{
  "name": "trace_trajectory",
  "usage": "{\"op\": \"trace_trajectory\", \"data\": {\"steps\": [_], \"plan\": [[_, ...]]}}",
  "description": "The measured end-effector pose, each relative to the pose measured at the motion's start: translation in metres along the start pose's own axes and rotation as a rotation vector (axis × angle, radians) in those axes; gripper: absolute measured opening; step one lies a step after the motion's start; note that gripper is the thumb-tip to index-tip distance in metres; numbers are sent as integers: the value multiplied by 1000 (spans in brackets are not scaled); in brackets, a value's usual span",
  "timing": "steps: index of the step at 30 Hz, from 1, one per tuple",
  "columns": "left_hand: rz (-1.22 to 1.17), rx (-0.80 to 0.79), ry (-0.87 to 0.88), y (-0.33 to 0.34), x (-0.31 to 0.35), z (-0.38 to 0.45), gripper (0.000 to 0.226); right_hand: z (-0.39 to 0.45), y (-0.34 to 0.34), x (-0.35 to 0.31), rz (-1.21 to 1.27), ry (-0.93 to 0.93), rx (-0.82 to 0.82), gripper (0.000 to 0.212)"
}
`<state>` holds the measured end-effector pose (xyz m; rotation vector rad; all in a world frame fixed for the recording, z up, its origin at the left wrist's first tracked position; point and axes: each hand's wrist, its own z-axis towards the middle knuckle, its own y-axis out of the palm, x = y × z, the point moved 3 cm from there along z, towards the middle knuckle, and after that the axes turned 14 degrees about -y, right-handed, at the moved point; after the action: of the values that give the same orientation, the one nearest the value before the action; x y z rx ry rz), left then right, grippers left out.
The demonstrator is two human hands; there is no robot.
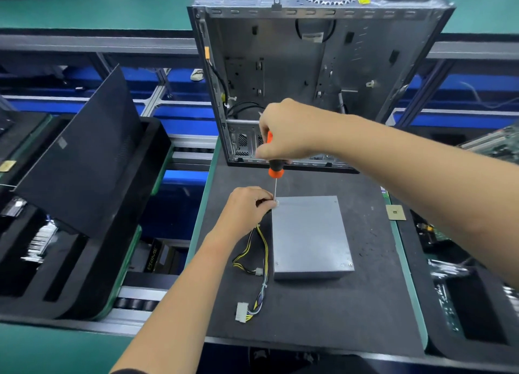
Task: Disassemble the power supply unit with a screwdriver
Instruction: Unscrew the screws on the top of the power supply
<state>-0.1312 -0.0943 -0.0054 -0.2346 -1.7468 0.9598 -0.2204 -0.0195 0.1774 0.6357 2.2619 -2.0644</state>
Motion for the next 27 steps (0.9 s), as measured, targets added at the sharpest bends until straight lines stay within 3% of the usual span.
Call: {"op": "trace_trajectory", "data": {"steps": [4, 8, 11, 14, 19, 23, 26, 27], "plan": [[-14, -18, -18, -1, 0, 1, 12, -1, -4, -2, -33, 106, -113, 46], [-57, -51, -60, -2, -3, 3, 11, 4, -1, -9, -98, -48, -290, 33], [-72, -75, -90, -4, -2, 2, 8, 3, -4, -16, -214, -188, -355, 11], [-90, -90, -118, -4, -2, 3, 5, -1, -5, -19, -208, -267, -417, 25], [-81, -105, -126, -5, 1, 3, 5, -3, -4, -12, -144, -160, -349, 12], [-36, -108, -129, -4, 3, 4, 5, -2, 1, -8, -456, -94, -261, 23], [-54, -97, -128, -3, 2, 3, 5, -3, -3, -12, -253, -203, -199, 9], [-68, -91, -130, -3, 2, 2, 5, -4, -5, -13, -183, -242, -202, 14]]}}
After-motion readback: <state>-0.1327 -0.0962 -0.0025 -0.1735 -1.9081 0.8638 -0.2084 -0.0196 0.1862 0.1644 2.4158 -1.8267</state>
